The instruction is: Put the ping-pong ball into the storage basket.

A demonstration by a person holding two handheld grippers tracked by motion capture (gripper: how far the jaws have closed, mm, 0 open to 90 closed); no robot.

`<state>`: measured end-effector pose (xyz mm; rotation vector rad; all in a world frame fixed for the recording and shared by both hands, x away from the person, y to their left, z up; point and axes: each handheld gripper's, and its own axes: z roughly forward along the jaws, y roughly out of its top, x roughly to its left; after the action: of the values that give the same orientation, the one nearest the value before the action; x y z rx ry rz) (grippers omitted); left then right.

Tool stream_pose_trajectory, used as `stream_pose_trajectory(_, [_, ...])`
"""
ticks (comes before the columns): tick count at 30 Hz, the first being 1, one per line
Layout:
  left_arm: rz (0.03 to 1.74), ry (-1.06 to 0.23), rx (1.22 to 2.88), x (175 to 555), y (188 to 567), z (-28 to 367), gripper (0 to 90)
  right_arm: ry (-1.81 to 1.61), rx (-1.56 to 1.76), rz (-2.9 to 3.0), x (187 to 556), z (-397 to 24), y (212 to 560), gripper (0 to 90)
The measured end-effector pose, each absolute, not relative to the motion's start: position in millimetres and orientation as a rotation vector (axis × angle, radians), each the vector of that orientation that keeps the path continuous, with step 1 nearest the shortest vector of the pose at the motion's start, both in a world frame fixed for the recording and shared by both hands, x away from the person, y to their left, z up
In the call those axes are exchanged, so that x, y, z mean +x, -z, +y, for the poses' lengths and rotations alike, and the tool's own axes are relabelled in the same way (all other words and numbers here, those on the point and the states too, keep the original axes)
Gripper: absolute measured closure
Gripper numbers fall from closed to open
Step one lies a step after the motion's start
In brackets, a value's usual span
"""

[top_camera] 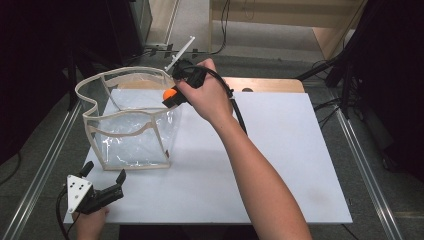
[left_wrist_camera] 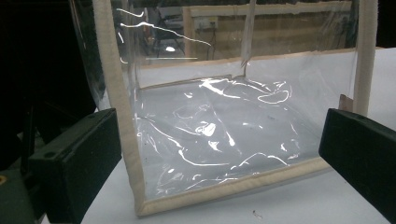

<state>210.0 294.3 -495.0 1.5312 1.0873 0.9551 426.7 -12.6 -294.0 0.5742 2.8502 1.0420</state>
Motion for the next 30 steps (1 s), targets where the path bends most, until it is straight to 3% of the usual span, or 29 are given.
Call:
stream_pose_trajectory(5, [1.088, -0.954, 1.529, 210, 495, 295, 0.0, -1.03, 0.594, 2.858, 431, -9, 298, 46.2])
stream_pose_trajectory(16, [1.088, -0.954, 1.53, 210, 495, 294, 0.0, -1.054, 0.625, 2.843, 425, -21, 296, 16.2])
stream_pose_trajectory(22, [1.088, -0.956, 1.532, 210, 495, 294, 0.0, -1.042, 0.629, 2.817, 416, -30, 300, 8.2])
stream_pose_trajectory(24, [1.088, -0.954, 1.529, 210, 495, 294, 0.0, -1.04, 0.649, 2.8, 414, -33, 303, 0.0])
stream_pose_trajectory(30, [1.089, -0.954, 1.53, 210, 495, 294, 0.0, -1.041, 0.669, 2.783, 406, -43, 307, 0.0])
